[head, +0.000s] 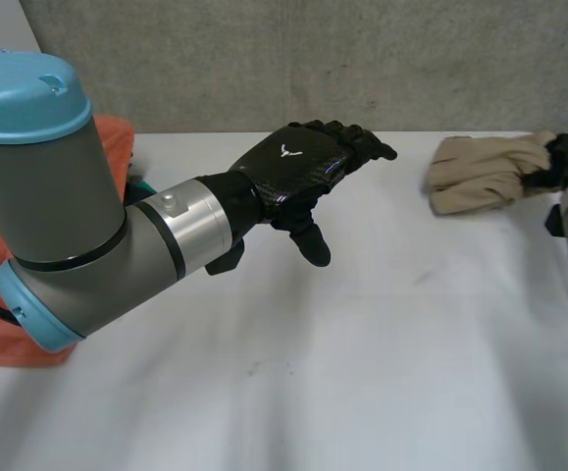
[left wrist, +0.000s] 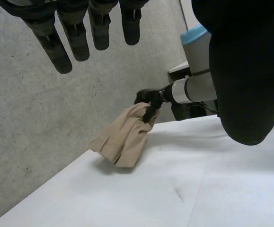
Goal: Fold the laundry.
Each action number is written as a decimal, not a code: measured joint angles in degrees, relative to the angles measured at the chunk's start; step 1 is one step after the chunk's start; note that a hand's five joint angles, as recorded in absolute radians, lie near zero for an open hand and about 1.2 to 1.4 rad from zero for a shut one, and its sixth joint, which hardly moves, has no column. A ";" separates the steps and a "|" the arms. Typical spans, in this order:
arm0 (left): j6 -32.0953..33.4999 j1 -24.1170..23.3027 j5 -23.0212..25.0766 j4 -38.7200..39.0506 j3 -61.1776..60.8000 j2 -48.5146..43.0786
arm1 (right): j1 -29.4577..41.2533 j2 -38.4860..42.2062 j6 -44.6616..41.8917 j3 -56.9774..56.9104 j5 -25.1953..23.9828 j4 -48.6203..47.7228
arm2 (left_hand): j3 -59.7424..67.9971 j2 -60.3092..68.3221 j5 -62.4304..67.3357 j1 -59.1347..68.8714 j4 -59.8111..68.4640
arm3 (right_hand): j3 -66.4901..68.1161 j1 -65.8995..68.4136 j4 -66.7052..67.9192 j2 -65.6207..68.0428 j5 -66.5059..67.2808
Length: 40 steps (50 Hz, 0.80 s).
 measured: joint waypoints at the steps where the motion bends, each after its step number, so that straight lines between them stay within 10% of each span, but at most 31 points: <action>1: 0.01 -0.03 -0.01 0.00 -0.01 -0.02 | -1.24 2.23 -0.16 -3.63 -0.85 1.91 | 0.00 0.00 0.00 0.00 -0.01 | 0.00 0.00 0.00 0.00 0.00; 14: 0.14 -0.26 -0.05 -0.01 -0.07 -0.15 | -8.44 8.61 -3.24 -14.33 -4.73 6.94 | 0.00 0.00 0.01 0.00 -0.01 | 0.00 0.00 0.00 0.00 0.00; 18: 0.10 -0.44 -0.07 -0.01 -0.09 -0.17 | -8.77 8.08 -8.48 -13.85 -0.96 6.54 | 0.00 0.00 0.00 0.00 -0.01 | -9.48 -8.54 -9.96 -9.84 -8.88; 23: 0.02 -0.68 -0.12 -0.01 -0.26 -0.21 | -8.07 7.04 -22.11 -12.46 11.87 3.79 | 0.00 0.00 0.00 0.00 0.00 | -48.11 -43.68 -52.73 -49.70 -45.30; 40: 0.01 -0.87 -0.26 -0.01 -0.70 0.09 | -6.21 -9.01 -29.13 8.89 12.76 -6.40 | 0.00 0.00 0.00 0.02 -0.01 | -51.15 -45.27 -56.49 -52.53 -46.29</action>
